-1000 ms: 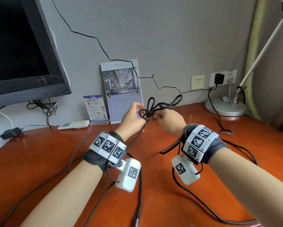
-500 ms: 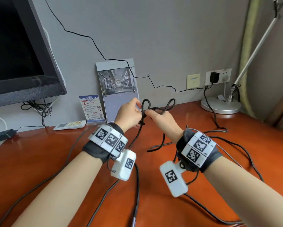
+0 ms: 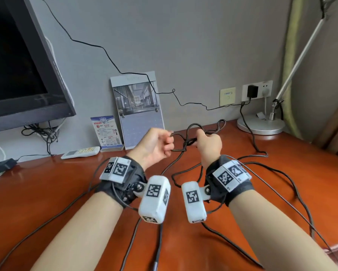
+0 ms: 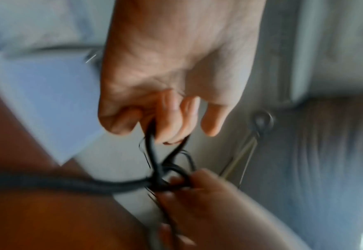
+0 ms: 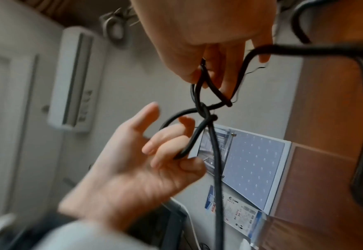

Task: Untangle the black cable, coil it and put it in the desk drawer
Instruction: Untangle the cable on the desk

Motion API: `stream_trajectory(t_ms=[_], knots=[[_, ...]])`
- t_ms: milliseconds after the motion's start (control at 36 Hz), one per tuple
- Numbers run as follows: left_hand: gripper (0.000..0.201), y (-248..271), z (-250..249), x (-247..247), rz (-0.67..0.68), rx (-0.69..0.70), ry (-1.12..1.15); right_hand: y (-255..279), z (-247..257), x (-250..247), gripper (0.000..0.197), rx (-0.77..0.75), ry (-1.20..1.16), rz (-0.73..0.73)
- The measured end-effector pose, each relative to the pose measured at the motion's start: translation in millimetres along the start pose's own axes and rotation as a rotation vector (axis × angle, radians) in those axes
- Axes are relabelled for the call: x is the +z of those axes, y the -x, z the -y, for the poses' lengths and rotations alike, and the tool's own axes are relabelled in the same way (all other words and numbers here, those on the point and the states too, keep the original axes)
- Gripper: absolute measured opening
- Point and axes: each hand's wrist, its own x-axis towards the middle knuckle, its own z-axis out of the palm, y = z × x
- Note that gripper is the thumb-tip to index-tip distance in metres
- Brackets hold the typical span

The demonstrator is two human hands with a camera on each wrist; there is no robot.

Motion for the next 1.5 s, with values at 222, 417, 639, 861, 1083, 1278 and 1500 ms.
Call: stream_trajectory(t_ms=[222, 417, 639, 861, 1083, 1278, 1500], knots=[[0.03, -6, -19, -1, -0.038, 0.015, -1.051, 14, 1, 0, 0.038, -0.197, 0.306, 0.165], [0.033, -1, -28, -20, 0.019, 0.231, -0.226, 1, -11, -22, 0.04, -0.09, 0.261, 0.148], [0.051, 9, -31, -8, 0.087, 0.046, -0.366, 10, -17, -16, 0.018, 0.13, -0.093, 0.284], [0.056, 14, -24, 13, -0.341, 0.584, -1.633, 16, -27, -11, 0.013, -0.253, 0.198, 0.206], [0.021, 1, 11, 36, -0.229, 0.385, -1.801, 16, -21, -13, 0.017, -0.297, 0.06, 0.249], [0.027, -5, -3, 27, -0.241, 0.434, -1.434, 1, -38, -18, 0.025, -0.132, -0.019, 0.155], [0.035, -24, -21, -5, -0.219, 0.354, -0.053, -6, -41, -39, 0.009, -0.028, -0.248, 0.418]])
